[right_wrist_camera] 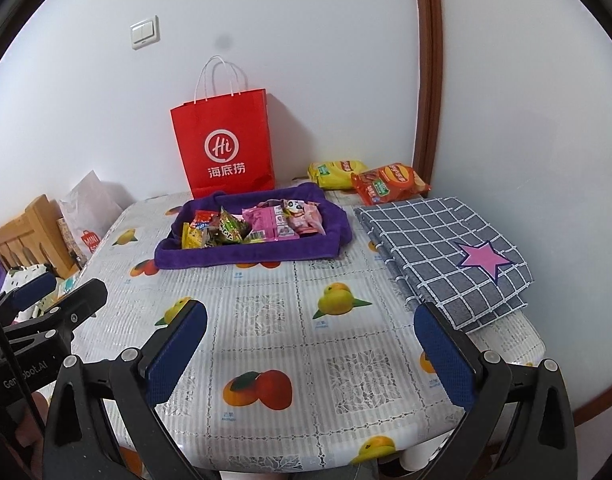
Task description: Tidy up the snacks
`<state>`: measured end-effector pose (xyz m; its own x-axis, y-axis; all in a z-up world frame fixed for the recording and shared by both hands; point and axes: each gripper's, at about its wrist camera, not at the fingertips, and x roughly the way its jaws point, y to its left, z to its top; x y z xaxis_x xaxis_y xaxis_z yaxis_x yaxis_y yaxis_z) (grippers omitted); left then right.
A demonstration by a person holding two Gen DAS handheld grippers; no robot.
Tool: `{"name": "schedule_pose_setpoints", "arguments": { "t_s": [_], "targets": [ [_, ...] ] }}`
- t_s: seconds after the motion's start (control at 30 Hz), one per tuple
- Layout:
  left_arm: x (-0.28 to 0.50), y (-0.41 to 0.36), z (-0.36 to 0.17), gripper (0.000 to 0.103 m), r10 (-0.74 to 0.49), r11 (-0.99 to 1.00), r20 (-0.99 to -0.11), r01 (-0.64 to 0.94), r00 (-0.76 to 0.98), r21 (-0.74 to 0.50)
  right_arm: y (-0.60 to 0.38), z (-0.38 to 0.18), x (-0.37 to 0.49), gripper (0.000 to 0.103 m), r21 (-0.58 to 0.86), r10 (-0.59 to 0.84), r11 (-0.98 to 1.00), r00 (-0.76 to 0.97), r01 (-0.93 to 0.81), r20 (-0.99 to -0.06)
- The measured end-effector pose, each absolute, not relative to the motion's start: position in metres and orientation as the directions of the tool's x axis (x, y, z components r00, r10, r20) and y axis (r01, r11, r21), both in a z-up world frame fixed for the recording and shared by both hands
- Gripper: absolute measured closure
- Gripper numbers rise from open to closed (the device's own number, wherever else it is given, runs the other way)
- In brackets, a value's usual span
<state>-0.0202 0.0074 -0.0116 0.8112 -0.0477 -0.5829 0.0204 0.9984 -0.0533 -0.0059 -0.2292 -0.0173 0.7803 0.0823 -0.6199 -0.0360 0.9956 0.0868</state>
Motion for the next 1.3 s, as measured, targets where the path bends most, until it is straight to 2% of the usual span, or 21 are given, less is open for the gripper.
{"name": "schedule_pose_setpoints", "arguments": {
  "t_s": [1.3],
  "targets": [
    [-0.0234, 0.0016, -0.0115, 0.008, -0.059, 0.998, -0.587, 0.031, 0.807, -0.058, -0.2312, -0.0110, -0.0114, 0.001, 0.093, 0.082, 0.995, 0.792, -0.032, -0.605]
  ]
}}
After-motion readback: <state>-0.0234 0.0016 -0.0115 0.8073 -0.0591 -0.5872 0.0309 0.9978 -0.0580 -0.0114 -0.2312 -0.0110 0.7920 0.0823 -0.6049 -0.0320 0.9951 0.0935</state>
